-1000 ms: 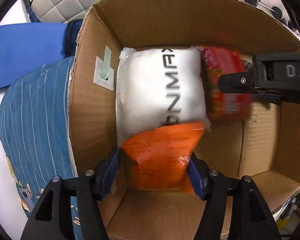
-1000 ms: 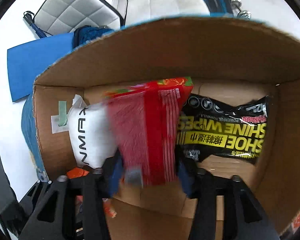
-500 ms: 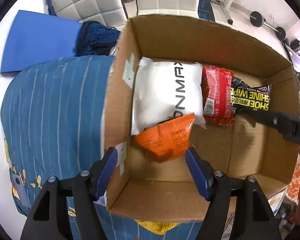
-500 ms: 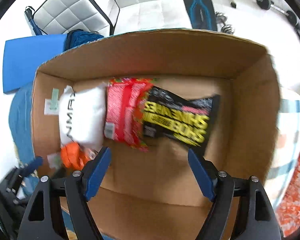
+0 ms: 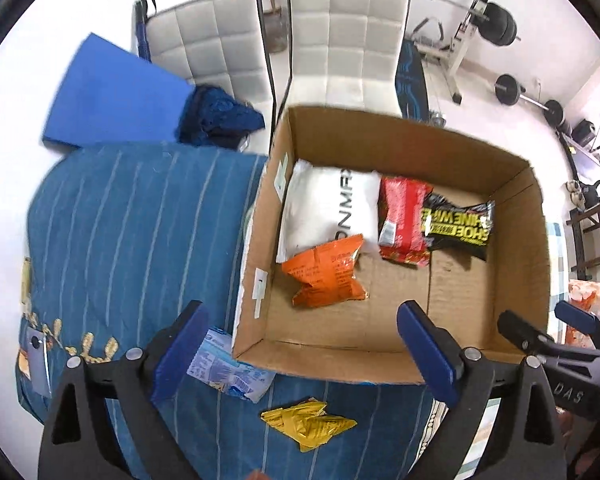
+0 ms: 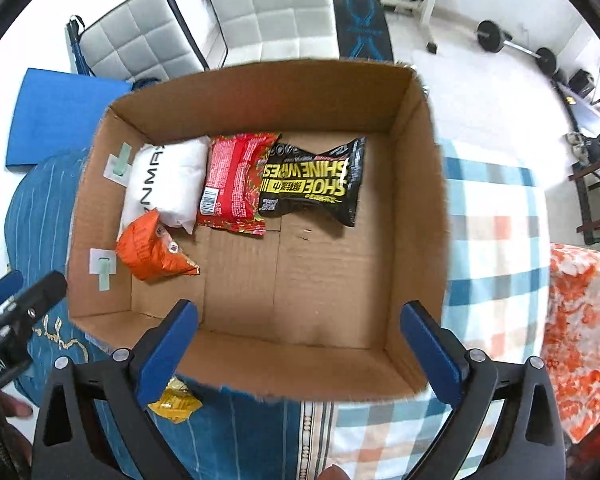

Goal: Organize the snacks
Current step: 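Open both tools to release the orange and red packs in the box, then grasp the yellow snack pack with the right tool while the left tool grasps the tissue pack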

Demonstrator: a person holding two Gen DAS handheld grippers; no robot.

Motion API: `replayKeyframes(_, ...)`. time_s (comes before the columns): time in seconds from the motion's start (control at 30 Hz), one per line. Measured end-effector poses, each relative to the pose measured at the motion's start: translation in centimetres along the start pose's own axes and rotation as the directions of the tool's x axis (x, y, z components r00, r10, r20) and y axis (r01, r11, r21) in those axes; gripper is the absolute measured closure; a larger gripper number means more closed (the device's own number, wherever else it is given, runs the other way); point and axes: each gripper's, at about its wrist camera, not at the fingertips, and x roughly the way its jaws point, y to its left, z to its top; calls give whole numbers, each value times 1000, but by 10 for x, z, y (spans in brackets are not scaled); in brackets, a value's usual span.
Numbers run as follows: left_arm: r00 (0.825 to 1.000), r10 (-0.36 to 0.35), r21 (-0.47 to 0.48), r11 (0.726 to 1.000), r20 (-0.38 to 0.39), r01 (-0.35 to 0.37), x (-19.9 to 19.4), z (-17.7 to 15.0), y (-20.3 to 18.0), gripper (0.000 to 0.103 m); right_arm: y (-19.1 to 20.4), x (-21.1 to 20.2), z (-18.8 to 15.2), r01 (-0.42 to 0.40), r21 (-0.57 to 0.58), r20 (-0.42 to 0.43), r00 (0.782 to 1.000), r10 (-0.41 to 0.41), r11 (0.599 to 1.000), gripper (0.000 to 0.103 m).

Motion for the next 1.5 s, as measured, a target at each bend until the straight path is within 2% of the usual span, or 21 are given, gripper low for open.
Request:
replayKeyframes(0.37, 991, 2, 48, 999, 131, -9, -64, -26, -20, 6, -4, -82, -48, 51, 35, 139, 989, -55, 998, 0)
replayKeyframes(0.6, 979, -11, 56, 998, 204, 0, -95, -41, -27, 6, -4, -115, -71, 36, 52, 187, 981, -45, 998, 0)
replayKeyframes(0.8, 974, -8, 34, 999, 224, 1, -107, -49, -15, 6, -2, -123, -86, -20, 51, 175, 985, 10, 998, 0)
replayKeyframes(0.9, 978, 14, 6, 1000, 209, -15, -104, -58, 4, 6, 8, -110, -94, -61, 23, 130, 990, 57, 998, 0)
replayKeyframes(1.0, 985, 59, -27, 998, 160, -55, -92, -74, 30, 6, 30, -79, -103, -91, -51, 37, 995, 93, 995, 0)
replayKeyframes(1.1, 989, 110, -74, 992, 97, -103, -73, -97, 61, 6, 57, -47, -111, -92, -148, -31, 996, 88, 985, 0)
replayKeyframes(1.23, 989, 149, -144, 978, -23, -151, -42, -121, 103, 6, 100, 3, -120, -121, -275, -136, 987, 86, 954, 0)
replayKeyframes(1.33, 981, 169, -185, 965, -93, -184, -23, -135, 128, 6, 132, 40, -128, -140, -342, -212, 975, 69, 929, 0)
replayKeyframes(1.5, 971, 177, -221, 952, -158, -210, -1, -144, 153, 6, 165, 96, -140, -137, -359, -289, 957, 29, 923, 1)
